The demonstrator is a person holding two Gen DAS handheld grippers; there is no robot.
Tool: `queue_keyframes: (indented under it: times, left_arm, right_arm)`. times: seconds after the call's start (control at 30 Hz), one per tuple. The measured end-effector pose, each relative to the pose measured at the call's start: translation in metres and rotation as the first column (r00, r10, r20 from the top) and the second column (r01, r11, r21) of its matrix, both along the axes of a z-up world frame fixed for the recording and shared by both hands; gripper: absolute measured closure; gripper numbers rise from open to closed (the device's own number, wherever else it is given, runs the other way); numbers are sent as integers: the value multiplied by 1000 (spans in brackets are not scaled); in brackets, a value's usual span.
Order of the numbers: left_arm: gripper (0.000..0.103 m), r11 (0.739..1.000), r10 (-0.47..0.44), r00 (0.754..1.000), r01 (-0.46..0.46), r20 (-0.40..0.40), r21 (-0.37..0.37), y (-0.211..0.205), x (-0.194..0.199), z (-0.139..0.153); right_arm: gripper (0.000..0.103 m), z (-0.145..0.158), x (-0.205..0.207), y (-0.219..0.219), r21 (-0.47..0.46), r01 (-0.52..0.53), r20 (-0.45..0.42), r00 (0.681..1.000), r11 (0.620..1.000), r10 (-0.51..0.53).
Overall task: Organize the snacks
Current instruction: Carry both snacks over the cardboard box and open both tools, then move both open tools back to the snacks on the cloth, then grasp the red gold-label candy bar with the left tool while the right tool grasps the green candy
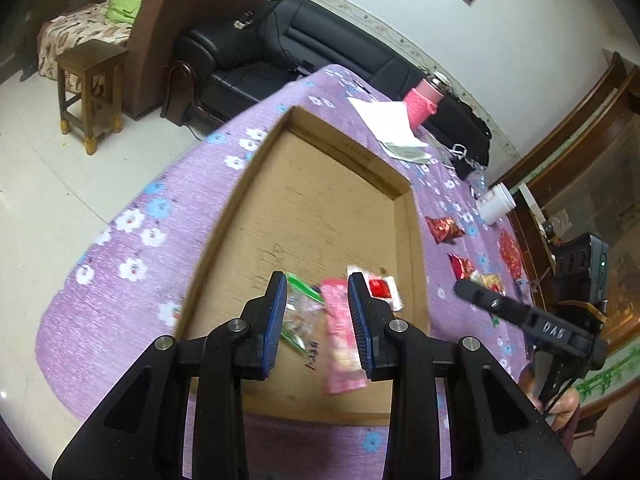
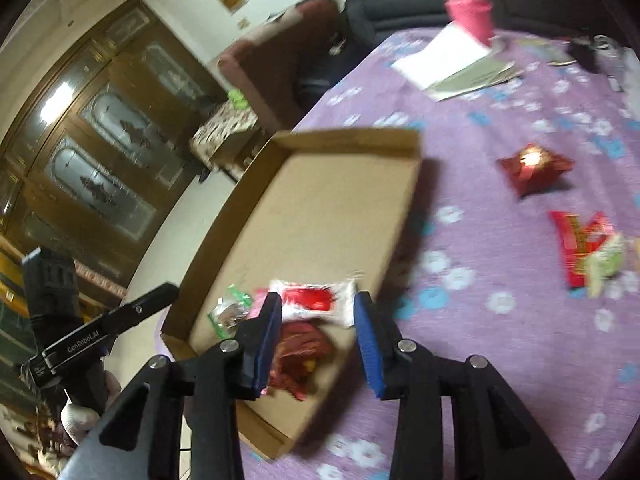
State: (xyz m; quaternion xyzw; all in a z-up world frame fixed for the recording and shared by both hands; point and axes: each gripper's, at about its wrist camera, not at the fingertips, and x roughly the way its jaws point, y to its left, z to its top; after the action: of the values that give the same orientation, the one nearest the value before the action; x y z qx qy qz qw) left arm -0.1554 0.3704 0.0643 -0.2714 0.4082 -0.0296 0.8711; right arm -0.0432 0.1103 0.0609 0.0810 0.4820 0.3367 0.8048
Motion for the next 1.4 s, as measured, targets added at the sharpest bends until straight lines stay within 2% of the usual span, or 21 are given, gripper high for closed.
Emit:
queue_keyframes:
  times: [0.07, 0.2, 0.37, 0.5, 0.6, 0.7, 0.8, 0.97, 1.07, 1.2, 1.23, 1.27, 1.3, 1.4]
  left_arm:
    - [73, 1000, -17, 1000, 17, -2, -3, -8, 0, 1]
    - [73, 999, -47, 999, 47, -1, 0, -25, 2, 4]
    - [73, 994, -108, 994, 108, -10, 10, -54, 11, 4]
    - [73, 984, -179, 983, 180, -25, 11, -85, 22, 3]
    - [73, 972, -233, 972, 234, -33, 23, -109, 27, 2]
    - [73, 959, -279, 959, 281, -46, 35, -130, 30, 0]
    - [73, 951, -301, 952, 304, -58, 51, -141, 30, 0]
    - [73, 952, -295, 954, 298, -55, 66, -144, 30, 6]
    - [73, 951, -300, 952, 303, -53, 67, -149, 35, 8]
    - [73, 941, -330, 943, 333, -50, 67, -165, 50, 7]
    - [73, 936, -343, 938, 345, -49, 68, -172, 55, 7]
    - [73, 933, -349, 936, 352, -51, 68, -178, 59, 7]
    - [73, 931, -356, 933, 359, -52, 67, -183, 62, 7]
    - [73, 926, -368, 928, 371, -59, 70, -197, 77, 6]
  right_arm:
    - [57, 2, 3, -25, 7, 45, 5, 999, 999, -45]
    - [57, 2, 7, -92, 0, 169, 4, 986, 986, -169]
    - [57, -5, 11, -188, 8, 377, -32, 926, 926, -376]
    - [56, -10, 10, -231, 15, 462, -44, 886, 887, -461]
    - [56, -13, 15, -237, 19, 472, -50, 881, 881, -471]
    - [56, -20, 25, -226, 34, 454, -65, 890, 891, -451]
    - [43, -28, 37, -208, 35, 441, -77, 896, 897, -437]
    - [42, -44, 63, -187, -40, 489, -49, 870, 871, -491]
    - [42, -50, 70, -186, -39, 521, -41, 852, 853, -522]
    - [42, -53, 74, -182, -45, 527, -24, 849, 848, -529]
    - [45, -53, 73, -179, -53, 525, -8, 851, 850, -526]
    - [56, -53, 73, -176, -65, 522, 9, 853, 851, -522]
    - [61, -53, 72, -172, -77, 510, 25, 860, 857, -510]
    - [67, -54, 69, -168, -89, 481, 52, 877, 872, -478]
